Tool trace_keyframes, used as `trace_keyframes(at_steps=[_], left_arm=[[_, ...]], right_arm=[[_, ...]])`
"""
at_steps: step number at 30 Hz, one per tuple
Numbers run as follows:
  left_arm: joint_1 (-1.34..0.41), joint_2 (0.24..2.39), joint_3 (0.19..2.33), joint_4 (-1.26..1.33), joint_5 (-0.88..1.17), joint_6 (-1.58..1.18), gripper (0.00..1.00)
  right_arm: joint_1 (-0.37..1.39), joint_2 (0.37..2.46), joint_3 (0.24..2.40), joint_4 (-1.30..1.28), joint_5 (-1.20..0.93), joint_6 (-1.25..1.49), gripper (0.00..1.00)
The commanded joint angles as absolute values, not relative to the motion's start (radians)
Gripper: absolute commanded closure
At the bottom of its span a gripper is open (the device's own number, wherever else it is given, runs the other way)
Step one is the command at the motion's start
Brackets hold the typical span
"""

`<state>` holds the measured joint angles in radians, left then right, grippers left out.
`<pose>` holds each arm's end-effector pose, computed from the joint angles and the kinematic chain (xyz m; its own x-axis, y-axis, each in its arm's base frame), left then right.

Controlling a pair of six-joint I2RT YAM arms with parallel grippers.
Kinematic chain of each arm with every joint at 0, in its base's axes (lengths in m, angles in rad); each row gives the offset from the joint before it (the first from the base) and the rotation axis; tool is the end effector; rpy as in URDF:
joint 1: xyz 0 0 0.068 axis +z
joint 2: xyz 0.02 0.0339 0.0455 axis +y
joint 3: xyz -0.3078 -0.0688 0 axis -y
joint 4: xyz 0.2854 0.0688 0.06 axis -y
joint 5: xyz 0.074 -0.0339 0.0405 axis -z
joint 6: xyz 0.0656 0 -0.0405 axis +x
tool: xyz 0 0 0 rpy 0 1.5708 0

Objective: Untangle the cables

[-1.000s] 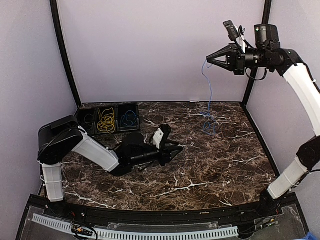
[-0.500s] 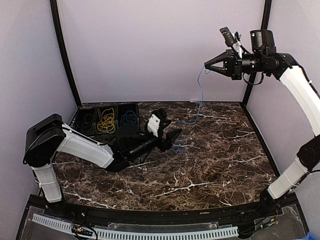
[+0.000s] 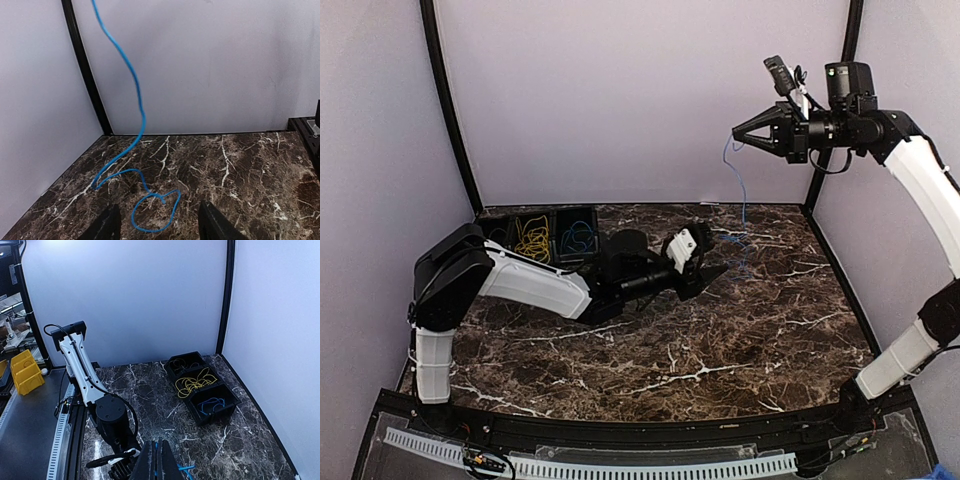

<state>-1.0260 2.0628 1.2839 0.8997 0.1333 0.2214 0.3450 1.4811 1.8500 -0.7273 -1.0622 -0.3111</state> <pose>0.2769 -0.4738 0.2438 0.2621 -0.0125 -0.9650 0.8799 0.4137 0.2336 0.2970 0.1676 0.5418 -0.0282 -0.1685 -0.9853 -0.9906 0.1366 0.0050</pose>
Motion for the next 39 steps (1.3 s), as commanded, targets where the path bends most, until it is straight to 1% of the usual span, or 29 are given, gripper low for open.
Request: trace_keyframes(at_steps=[1, 5, 8, 11, 15, 24, 29, 34, 36, 39], left_arm=[[-1.031, 2.048, 1.301, 0.856, 0.272, 0.242, 0.44], [-1.032, 2.053, 1.291, 0.872, 0.221, 0.228, 0.45], [-1.031, 2.052, 1.286, 0.873, 0.148, 0.21, 0.5], [-1.031, 2.048, 1.268, 0.871, 0.149, 0.2, 0.56], [-1.031, 2.047, 1.236, 0.901, 0.124, 0.176, 0.58], [-1.031, 2.008, 1.16, 0.903, 0.246, 0.138, 0.59], [-1.031, 1.953, 1.075, 0.901, 0.192, 0.077, 0.53], [-1.032, 1.933, 1.04, 0.898, 0.033, 0.006, 0.39], [-1.031, 1.939, 1.039, 0.913, -0.001, -0.021, 0.35], [-1.022, 1.95, 1.046, 0.956, -0.046, -0.07, 0.32]], right_arm=[[0.347, 1.449, 1.817, -0.692, -1.056, -0.323, 1.0], [0.346, 1.453, 1.813, -0.689, -1.064, -0.322, 1.0], [0.347, 1.459, 1.818, -0.687, -1.07, -0.317, 1.0], [0.346, 1.46, 1.816, -0.687, -1.074, -0.314, 1.0], [0.347, 1.457, 1.8, -0.682, -1.079, -0.314, 1.0], [0.347, 1.457, 1.787, -0.683, -1.065, -0.323, 1.0], [0.347, 1.458, 1.787, -0.685, -1.064, -0.327, 1.0], [0.347, 1.454, 1.792, -0.688, -1.069, -0.324, 1.0], [0.348, 1.453, 1.792, -0.688, -1.071, -0.322, 1.0], [0.348, 1.452, 1.788, -0.686, -1.073, -0.318, 1.0]])
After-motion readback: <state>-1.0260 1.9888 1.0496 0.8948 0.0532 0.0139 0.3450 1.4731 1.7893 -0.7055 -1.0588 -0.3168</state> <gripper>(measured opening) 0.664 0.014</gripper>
